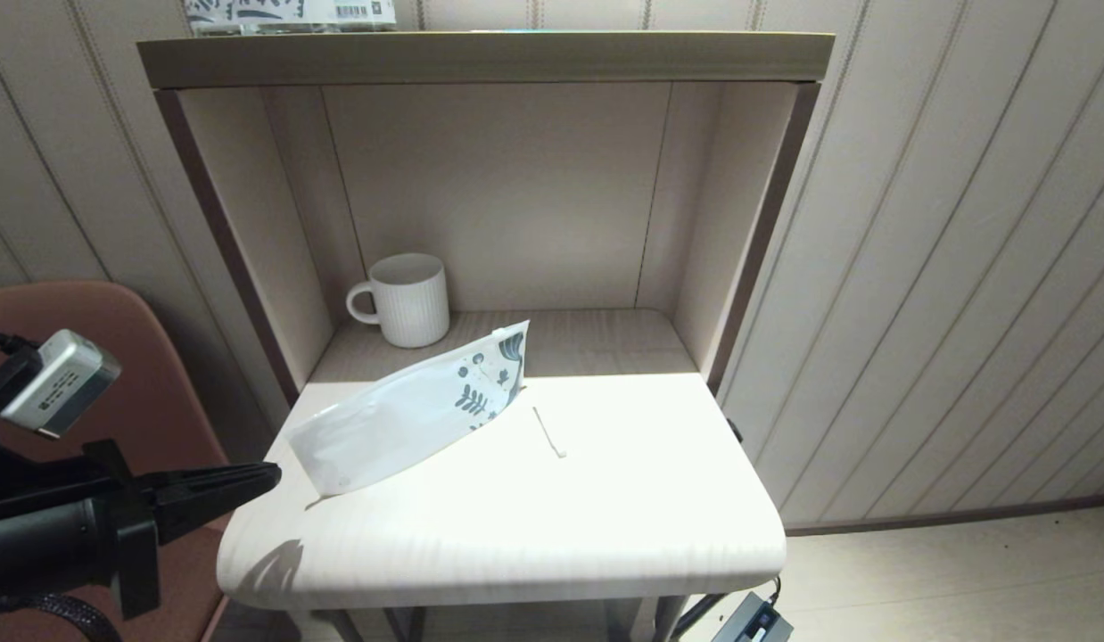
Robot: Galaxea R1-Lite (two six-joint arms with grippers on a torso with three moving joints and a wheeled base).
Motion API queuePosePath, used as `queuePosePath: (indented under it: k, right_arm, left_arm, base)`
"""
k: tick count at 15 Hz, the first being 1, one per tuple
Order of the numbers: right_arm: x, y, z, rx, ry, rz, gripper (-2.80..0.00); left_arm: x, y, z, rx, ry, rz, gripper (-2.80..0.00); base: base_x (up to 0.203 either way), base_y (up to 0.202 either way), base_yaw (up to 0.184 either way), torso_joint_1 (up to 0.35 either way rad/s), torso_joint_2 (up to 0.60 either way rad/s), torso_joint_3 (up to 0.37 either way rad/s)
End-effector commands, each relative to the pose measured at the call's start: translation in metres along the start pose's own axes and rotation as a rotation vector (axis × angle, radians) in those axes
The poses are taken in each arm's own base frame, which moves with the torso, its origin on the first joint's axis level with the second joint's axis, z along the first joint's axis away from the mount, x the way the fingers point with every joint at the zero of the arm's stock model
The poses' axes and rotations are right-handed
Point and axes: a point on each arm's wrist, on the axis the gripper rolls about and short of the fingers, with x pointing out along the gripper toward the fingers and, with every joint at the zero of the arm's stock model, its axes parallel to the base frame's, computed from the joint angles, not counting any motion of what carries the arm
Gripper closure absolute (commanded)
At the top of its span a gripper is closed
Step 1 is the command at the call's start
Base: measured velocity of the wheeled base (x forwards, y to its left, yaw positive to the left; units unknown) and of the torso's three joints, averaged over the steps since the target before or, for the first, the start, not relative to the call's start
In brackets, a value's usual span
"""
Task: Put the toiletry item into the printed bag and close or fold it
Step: Pick up the storage bag
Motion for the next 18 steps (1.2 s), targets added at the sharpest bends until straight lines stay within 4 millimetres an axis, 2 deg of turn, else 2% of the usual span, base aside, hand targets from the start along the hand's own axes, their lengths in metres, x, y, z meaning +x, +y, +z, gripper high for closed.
queuePosePath:
  k: [1, 3, 6, 10, 13, 14, 16, 18]
  right_arm:
    - [0.011, 0.000, 0.005, 0.008, 0.026, 0.033, 0.00]
    - [0.029, 0.002, 0.015, 0.042, 0.060, 0.102, 0.00]
    - [0.073, 0.007, 0.022, 0.089, 0.161, 0.165, 0.00]
    - [0.136, 0.017, 0.010, 0.090, 0.247, 0.226, 0.00]
    - [0.181, 0.047, -0.004, 0.060, 0.274, 0.346, 0.00]
    - [0.191, 0.061, -0.009, 0.048, 0.286, 0.395, 0.00]
    - [0.197, 0.084, -0.014, 0.029, 0.302, 0.479, 0.00]
    - [0.202, 0.093, -0.023, 0.025, 0.336, 0.527, 0.00]
  left_arm:
    - [-0.001, -0.001, 0.000, 0.001, -0.003, -0.001, 0.00]
    - [-0.003, -0.002, 0.000, 0.002, -0.008, 0.000, 0.00]
    - [-0.005, -0.003, -0.002, 0.005, -0.012, 0.011, 0.00]
    - [-0.010, -0.005, -0.002, 0.010, -0.018, 0.044, 0.00]
    - [-0.013, -0.007, -0.006, -0.008, 0.001, 0.041, 0.00]
    - [-0.013, -0.007, -0.007, -0.012, 0.008, 0.052, 0.00]
    - [-0.013, -0.006, -0.008, -0.014, 0.012, 0.064, 0.00]
    - [-0.010, -0.005, -0.008, -0.019, 0.021, 0.063, 0.00]
  base:
    - [0.000, 0.000, 0.000, 0.000, 0.00, 0.000]
    - [0.000, 0.000, 0.000, 0.000, 0.00, 0.000]
    - [0.000, 0.000, 0.000, 0.000, 0.00, 0.000]
    - [0.000, 0.000, 0.000, 0.000, 0.00, 0.000]
    - [0.000, 0.000, 0.000, 0.000, 0.00, 0.000]
    - [0.000, 0.000, 0.000, 0.000, 0.00, 0.000]
    - [0.000, 0.000, 0.000, 0.000, 0.00, 0.000]
    - [0.000, 0.000, 0.000, 0.000, 0.00, 0.000]
